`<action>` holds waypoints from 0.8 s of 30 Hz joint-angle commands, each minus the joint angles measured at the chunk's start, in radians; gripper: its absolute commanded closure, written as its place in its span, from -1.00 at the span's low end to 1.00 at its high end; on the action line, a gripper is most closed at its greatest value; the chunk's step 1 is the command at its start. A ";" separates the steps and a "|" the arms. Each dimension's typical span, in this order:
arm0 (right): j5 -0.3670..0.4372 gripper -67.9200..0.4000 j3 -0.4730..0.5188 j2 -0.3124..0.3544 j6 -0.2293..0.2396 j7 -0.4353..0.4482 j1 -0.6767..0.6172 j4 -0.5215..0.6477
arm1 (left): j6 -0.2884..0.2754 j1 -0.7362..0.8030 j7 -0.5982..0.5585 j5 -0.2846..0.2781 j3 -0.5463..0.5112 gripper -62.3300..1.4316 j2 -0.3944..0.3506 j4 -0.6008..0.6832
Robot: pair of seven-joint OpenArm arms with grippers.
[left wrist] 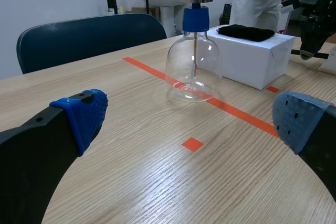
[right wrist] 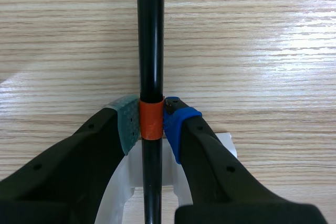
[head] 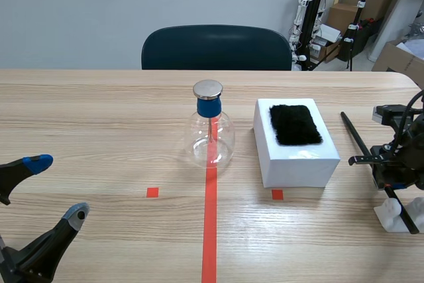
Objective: Do the electroscope experiment. pick up the black charging rod
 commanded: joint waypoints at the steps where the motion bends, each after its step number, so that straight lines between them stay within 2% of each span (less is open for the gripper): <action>1: 0.008 0.69 0.000 0.017 0.000 -0.001 0.020 0.002 | -0.002 -0.003 -0.021 -0.013 -0.003 -1.00 -0.003 0.009; 10: 0.048 0.68 0.001 0.033 0.000 0.000 0.020 0.016 | -0.002 -0.003 -0.021 -0.013 -0.003 -1.00 -0.003 0.009; 24: 0.048 0.68 0.001 0.051 0.000 -0.024 0.011 0.100 | -0.002 -0.003 -0.021 -0.013 -0.003 -1.00 -0.003 0.009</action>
